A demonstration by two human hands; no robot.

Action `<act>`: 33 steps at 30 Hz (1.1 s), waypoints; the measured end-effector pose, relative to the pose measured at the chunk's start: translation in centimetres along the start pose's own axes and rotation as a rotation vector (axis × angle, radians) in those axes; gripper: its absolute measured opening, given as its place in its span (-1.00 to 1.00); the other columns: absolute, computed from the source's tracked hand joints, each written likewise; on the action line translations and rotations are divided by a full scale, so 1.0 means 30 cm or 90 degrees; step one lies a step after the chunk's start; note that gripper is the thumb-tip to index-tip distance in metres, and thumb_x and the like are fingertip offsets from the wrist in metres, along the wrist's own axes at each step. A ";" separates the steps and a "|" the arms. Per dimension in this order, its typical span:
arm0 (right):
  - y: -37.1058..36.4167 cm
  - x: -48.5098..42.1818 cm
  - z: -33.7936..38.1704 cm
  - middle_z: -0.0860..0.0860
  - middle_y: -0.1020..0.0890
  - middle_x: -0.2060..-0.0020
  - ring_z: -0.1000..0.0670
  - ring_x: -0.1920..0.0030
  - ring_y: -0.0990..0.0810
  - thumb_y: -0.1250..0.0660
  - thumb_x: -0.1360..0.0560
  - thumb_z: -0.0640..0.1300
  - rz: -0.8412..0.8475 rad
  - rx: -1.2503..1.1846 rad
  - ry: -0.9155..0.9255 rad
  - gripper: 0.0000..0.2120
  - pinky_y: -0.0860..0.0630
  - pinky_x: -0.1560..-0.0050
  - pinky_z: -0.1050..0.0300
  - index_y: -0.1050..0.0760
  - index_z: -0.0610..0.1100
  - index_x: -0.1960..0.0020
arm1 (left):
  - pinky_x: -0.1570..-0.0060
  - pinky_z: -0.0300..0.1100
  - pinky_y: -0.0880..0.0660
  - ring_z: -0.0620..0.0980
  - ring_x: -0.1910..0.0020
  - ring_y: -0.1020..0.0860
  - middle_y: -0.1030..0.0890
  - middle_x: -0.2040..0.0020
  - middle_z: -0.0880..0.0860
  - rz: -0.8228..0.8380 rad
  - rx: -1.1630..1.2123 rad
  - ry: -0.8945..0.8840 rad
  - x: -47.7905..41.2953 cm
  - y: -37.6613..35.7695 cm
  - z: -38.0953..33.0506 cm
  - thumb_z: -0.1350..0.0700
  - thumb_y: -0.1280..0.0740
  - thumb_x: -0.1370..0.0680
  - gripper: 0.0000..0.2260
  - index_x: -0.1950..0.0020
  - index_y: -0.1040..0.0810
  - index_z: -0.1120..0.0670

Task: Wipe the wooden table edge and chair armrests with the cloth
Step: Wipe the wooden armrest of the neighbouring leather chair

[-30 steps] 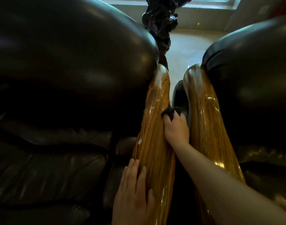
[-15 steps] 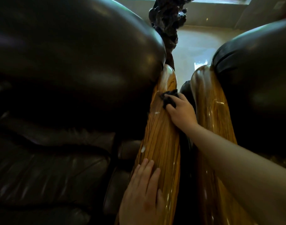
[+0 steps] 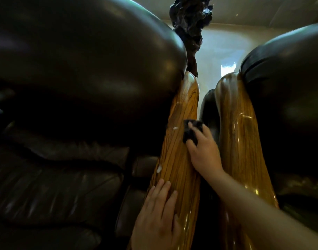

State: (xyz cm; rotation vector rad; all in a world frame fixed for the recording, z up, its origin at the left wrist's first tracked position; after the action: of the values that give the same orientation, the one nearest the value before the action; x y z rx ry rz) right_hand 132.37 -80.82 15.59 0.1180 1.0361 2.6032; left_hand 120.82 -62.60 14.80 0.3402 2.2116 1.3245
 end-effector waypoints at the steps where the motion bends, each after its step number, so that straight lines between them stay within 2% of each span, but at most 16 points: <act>1: -0.009 0.068 0.007 0.11 -0.23 -0.47 -0.01 -0.44 -0.27 -0.19 -0.55 0.03 0.013 0.044 0.039 -0.50 -0.32 -0.42 -0.05 -0.29 0.09 -0.48 | -0.25 0.09 -0.48 0.11 -0.39 -0.43 -0.52 -0.35 0.14 0.006 -0.004 0.003 -0.001 -0.001 -0.001 0.06 -0.27 -0.44 -0.61 -0.22 -0.61 0.13; 3: -0.023 0.124 0.016 0.10 -0.14 -0.54 0.00 -0.52 -0.13 -0.19 -0.53 0.08 0.026 0.126 0.102 -0.50 -0.14 -0.46 0.00 -0.32 0.07 -0.46 | -0.23 0.11 -0.50 0.10 -0.40 -0.43 -0.52 -0.36 0.13 0.022 0.002 0.012 0.001 -0.002 -0.001 0.06 -0.26 -0.43 -0.60 -0.22 -0.61 0.12; 4: -0.023 0.106 0.025 0.07 -0.13 -0.55 -0.02 -0.53 -0.11 -0.21 -0.54 0.09 0.026 0.146 0.107 -0.49 -0.12 -0.46 0.01 -0.32 0.05 -0.47 | -0.22 0.12 -0.51 0.10 -0.39 -0.43 -0.52 -0.36 0.13 0.027 0.003 0.015 0.002 -0.002 0.001 0.05 -0.26 -0.43 -0.60 -0.22 -0.61 0.11; 8: -0.022 0.025 0.058 0.01 -0.16 -0.56 -0.09 -0.53 -0.11 -0.23 -0.55 0.09 0.018 0.177 0.036 -0.48 -0.18 -0.50 -0.09 -0.33 0.01 -0.49 | -0.29 0.08 -0.46 0.09 -0.41 -0.42 -0.51 -0.37 0.12 0.025 0.009 0.016 0.003 -0.009 0.006 0.06 -0.26 -0.43 -0.59 -0.24 -0.60 0.12; 11: -0.026 0.120 0.076 0.01 -0.18 -0.55 -0.11 -0.54 -0.12 -0.16 -0.52 0.13 0.004 0.217 0.103 -0.50 -0.21 -0.47 -0.12 -0.43 0.00 -0.41 | -0.33 0.07 -0.42 0.07 -0.43 -0.38 -0.50 -0.38 0.12 0.046 0.007 0.015 0.009 -0.016 0.007 0.05 -0.26 -0.42 -0.59 -0.24 -0.59 0.10; 14: -0.027 0.113 0.073 0.01 -0.16 -0.56 -0.12 -0.55 -0.08 -0.08 -0.50 0.17 0.044 0.250 0.123 -0.46 -0.22 -0.46 -0.16 -0.42 0.02 -0.42 | -0.35 0.07 -0.39 0.07 -0.46 -0.35 -0.48 -0.40 0.11 0.039 0.018 0.010 0.010 -0.021 0.012 0.05 -0.26 -0.45 -0.60 -0.27 -0.56 0.09; 18: -0.032 -0.019 0.106 -0.01 -0.17 -0.57 -0.16 -0.55 -0.05 -0.14 -0.55 0.12 0.048 0.302 0.087 -0.48 -0.18 -0.48 -0.19 -0.37 -0.03 -0.47 | -0.30 0.11 -0.44 0.08 -0.45 -0.37 -0.48 -0.40 0.12 0.026 0.033 0.012 0.017 -0.023 0.012 0.04 -0.26 -0.46 -0.60 -0.28 -0.54 0.09; 23: -0.029 0.114 0.103 -0.05 -0.33 -0.50 -0.17 -0.55 -0.13 -0.10 -0.52 0.11 0.024 0.339 0.161 -0.49 -0.17 -0.49 -0.23 -0.46 -0.07 -0.39 | -0.30 0.11 -0.43 0.08 -0.45 -0.36 -0.47 -0.40 0.12 0.020 0.032 0.007 0.018 -0.028 0.021 0.05 -0.25 -0.47 -0.60 -0.28 -0.54 0.10; 25: -0.038 0.122 0.094 -0.04 -0.32 -0.51 -0.17 -0.55 -0.10 -0.12 -0.52 0.12 0.040 0.367 0.174 -0.49 -0.13 -0.50 -0.25 -0.44 -0.05 -0.40 | -0.31 0.10 -0.40 0.08 -0.46 -0.35 -0.47 -0.41 0.13 0.014 0.031 -0.001 0.019 -0.030 0.020 0.05 -0.26 -0.46 -0.59 -0.29 -0.53 0.10; 29: -0.049 -0.045 0.126 -0.03 -0.24 -0.54 -0.18 -0.57 0.00 -0.13 -0.55 0.10 0.051 0.360 0.100 -0.50 -0.01 -0.52 -0.26 -0.38 -0.03 -0.45 | -0.39 0.05 -0.30 0.04 -0.50 -0.28 -0.42 -0.44 0.09 0.008 0.054 -0.003 0.022 -0.033 0.020 0.05 -0.26 -0.48 -0.57 -0.34 -0.47 0.08; 33: -0.058 0.011 0.130 0.05 -0.28 -0.52 -0.10 -0.58 0.03 -0.10 -0.53 0.14 0.095 0.374 0.214 -0.52 0.02 -0.53 -0.24 -0.44 0.06 -0.40 | -0.38 0.07 -0.33 0.04 -0.50 -0.28 -0.43 -0.44 0.10 0.007 0.054 -0.006 0.023 -0.037 0.022 0.05 -0.25 -0.49 -0.59 -0.34 -0.45 0.08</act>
State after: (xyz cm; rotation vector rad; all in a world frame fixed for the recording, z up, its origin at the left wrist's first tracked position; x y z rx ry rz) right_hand 133.31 -76.98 17.25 -0.1132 1.9577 2.4062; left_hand 120.67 -62.34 13.36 0.3908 2.2660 1.2344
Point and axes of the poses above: each hand's wrist, its own x-axis away from the middle knuckle, its own y-axis out of the back of the hand, z = x × y, the point moved 7 cm from there along -x, towards the middle knuckle
